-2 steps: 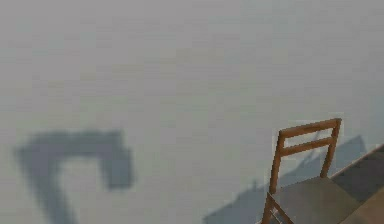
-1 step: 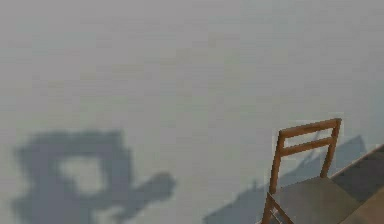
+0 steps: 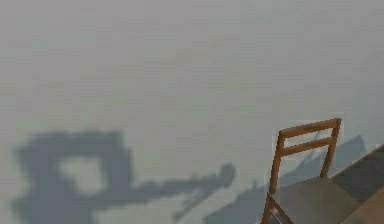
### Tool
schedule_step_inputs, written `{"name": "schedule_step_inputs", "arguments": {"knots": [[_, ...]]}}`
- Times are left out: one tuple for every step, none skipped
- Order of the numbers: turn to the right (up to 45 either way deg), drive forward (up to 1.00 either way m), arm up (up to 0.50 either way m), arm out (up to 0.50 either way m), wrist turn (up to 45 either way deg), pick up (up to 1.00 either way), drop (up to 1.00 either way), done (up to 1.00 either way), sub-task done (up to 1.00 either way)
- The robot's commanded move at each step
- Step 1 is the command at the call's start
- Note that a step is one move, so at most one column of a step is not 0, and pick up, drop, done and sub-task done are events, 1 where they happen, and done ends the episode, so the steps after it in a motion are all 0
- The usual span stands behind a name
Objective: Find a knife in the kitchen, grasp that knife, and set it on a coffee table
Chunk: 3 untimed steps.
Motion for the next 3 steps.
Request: {"name": "schedule_step_inputs", "arguments": {"knots": [[0.0,0.0,0.0,0.0,45.0,0.0,0.0,0.0,0.0],[0.0,0.0,0.0,0.0,45.0,0.0,0.0,0.0,0.0],[0.0,0.0,0.0,0.0,45.0,0.0,0.0,0.0,0.0]]}}
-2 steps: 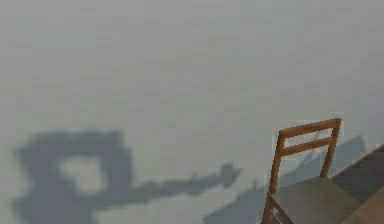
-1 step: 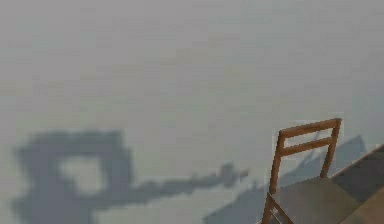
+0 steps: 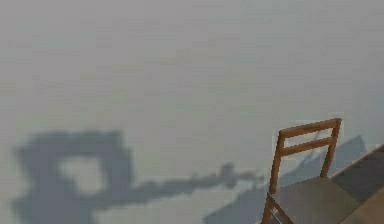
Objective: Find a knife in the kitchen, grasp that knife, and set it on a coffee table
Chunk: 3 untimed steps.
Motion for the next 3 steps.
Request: {"name": "schedule_step_inputs", "arguments": {"knots": [[0.0,0.0,0.0,0.0,33.0,0.0,0.0,0.0,0.0],[0.0,0.0,-0.3,0.0,0.0,0.0,0.0,0.0,0.0],[0.0,0.0,0.0,0.0,0.0,1.0,0.0,0.0,0.0]]}}
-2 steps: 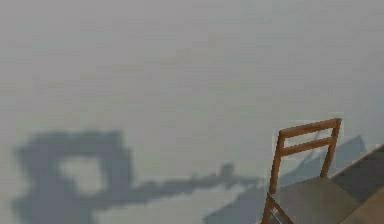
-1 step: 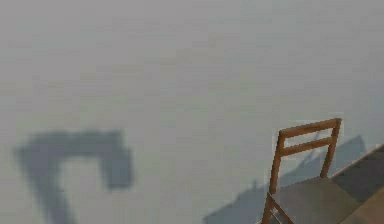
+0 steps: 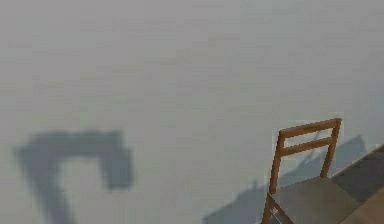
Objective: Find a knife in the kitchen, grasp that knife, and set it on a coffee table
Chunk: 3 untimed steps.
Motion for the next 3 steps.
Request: {"name": "schedule_step_inputs", "arguments": {"knots": [[0.0,0.0,0.1,0.0,0.0,0.0,0.0,0.0,0.0],[0.0,0.0,0.24,0.0,0.0,0.0,0.0,0.0,0.0],[0.0,0.0,0.0,0.0,-45.0,0.0,0.0,0.0,0.0]]}}
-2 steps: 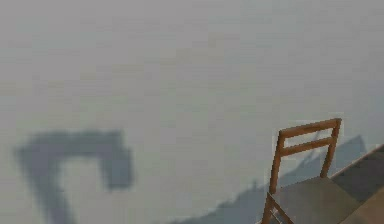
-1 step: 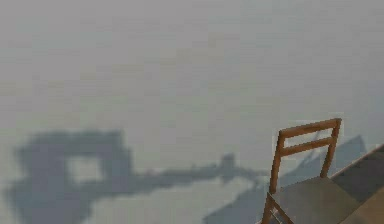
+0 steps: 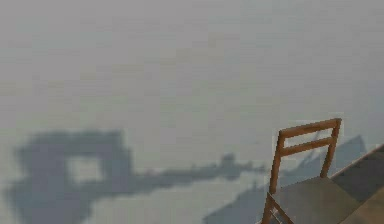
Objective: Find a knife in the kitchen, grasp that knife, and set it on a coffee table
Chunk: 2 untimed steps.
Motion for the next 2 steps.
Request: {"name": "schedule_step_inputs", "arguments": {"knots": [[0.0,0.0,0.0,0.0,-45.0,0.0,0.0,0.0,0.0],[0.0,0.0,0.0,0.0,-27.0,0.0,0.0,0.0,0.0]]}}
